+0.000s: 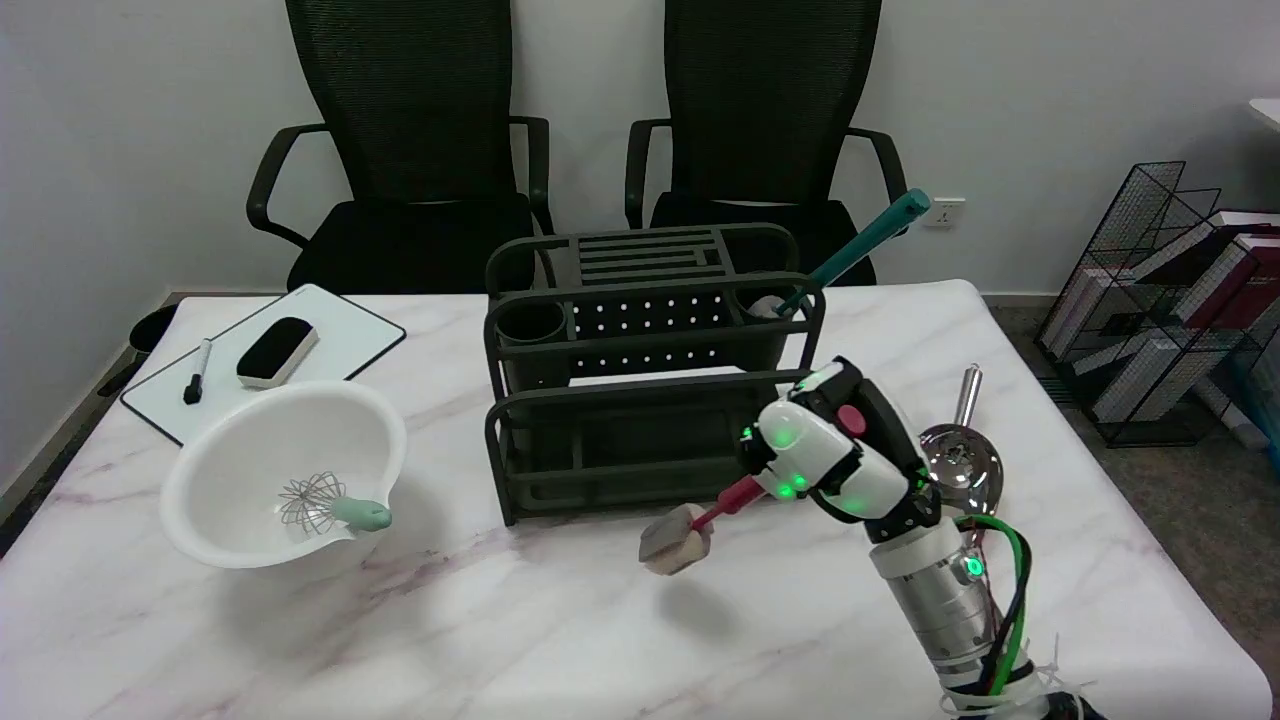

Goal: Place the pink sponge bottle brush into the kitchen storage rack.

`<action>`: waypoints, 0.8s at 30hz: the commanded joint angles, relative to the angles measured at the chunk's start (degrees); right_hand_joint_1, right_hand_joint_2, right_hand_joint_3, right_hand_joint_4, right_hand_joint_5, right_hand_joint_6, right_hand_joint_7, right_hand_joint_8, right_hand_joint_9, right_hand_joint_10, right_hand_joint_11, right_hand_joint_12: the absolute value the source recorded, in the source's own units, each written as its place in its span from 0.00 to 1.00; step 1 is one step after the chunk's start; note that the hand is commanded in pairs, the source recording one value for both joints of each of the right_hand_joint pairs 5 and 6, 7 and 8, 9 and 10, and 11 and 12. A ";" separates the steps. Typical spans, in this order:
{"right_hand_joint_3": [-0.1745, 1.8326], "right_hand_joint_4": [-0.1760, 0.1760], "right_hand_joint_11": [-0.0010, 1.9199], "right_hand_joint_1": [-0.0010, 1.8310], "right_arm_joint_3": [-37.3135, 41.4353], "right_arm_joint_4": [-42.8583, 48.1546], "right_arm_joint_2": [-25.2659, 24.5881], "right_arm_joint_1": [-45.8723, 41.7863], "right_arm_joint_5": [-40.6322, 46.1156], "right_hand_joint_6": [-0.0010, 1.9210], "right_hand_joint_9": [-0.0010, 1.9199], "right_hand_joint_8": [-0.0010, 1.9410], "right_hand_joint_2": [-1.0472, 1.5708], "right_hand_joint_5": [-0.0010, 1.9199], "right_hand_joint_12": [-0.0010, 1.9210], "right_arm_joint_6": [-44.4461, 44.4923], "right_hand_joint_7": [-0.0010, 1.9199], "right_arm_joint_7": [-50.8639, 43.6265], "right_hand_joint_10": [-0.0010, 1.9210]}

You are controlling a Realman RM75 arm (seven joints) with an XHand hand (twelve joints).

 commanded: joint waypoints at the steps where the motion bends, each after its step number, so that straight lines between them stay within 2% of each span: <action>1: 0.30 0.50 1.00 0.57 -1.34 -5.26 2.71 -2.84 4.20 1.00 1.00 0.99 1.00 1.00 1.00 13.39 1.00 4.27 1.00; 5: 0.31 0.50 1.00 0.57 -0.21 -6.25 2.74 -4.44 6.57 1.00 1.00 0.99 1.00 1.00 1.00 17.29 1.00 4.01 1.00; 10: 0.30 0.50 1.00 0.57 1.38 -3.19 4.23 -3.15 10.31 1.00 1.00 0.99 1.00 1.00 1.00 16.54 1.00 4.52 1.00; 18: 0.32 0.50 1.00 0.57 2.10 3.11 9.26 1.68 9.59 1.00 1.00 0.99 1.00 1.00 1.00 12.81 1.00 3.43 1.00; 21: 0.32 0.50 1.00 0.57 5.17 7.32 9.90 1.15 10.39 1.00 1.00 0.99 1.00 1.00 1.00 9.03 1.00 0.29 1.00; 24: 0.33 0.50 1.00 0.57 7.71 12.32 9.70 1.80 10.66 1.00 1.00 0.99 1.00 1.00 1.00 -0.16 1.00 -0.70 1.00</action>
